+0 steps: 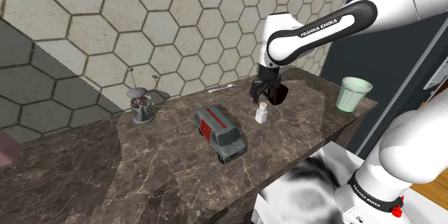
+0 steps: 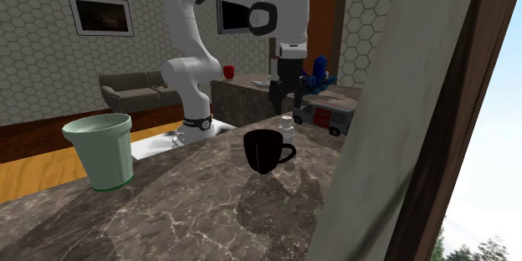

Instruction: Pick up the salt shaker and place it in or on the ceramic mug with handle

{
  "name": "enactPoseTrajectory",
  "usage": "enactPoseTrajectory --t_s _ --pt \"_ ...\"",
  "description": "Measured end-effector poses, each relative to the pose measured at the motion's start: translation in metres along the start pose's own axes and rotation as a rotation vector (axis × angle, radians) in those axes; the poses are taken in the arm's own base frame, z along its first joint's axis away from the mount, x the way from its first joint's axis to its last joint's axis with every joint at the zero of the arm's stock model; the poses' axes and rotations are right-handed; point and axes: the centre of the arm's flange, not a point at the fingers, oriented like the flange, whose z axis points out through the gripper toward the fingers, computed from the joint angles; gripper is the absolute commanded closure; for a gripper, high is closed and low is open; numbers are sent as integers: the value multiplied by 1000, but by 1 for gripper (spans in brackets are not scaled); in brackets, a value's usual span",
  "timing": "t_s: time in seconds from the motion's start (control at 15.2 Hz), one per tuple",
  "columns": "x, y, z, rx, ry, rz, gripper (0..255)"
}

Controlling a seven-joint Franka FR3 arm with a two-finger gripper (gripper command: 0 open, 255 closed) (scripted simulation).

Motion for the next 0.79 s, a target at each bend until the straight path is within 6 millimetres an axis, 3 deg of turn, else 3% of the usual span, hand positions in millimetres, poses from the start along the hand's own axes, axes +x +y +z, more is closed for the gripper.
enactPoseTrajectory --t_s 0.33,0.73,0.79 --pt "1 -1 25 0 1 1 0" --pt "0 -1 30 0 1 1 0" --pt "0 -1 30 0 1 1 255"
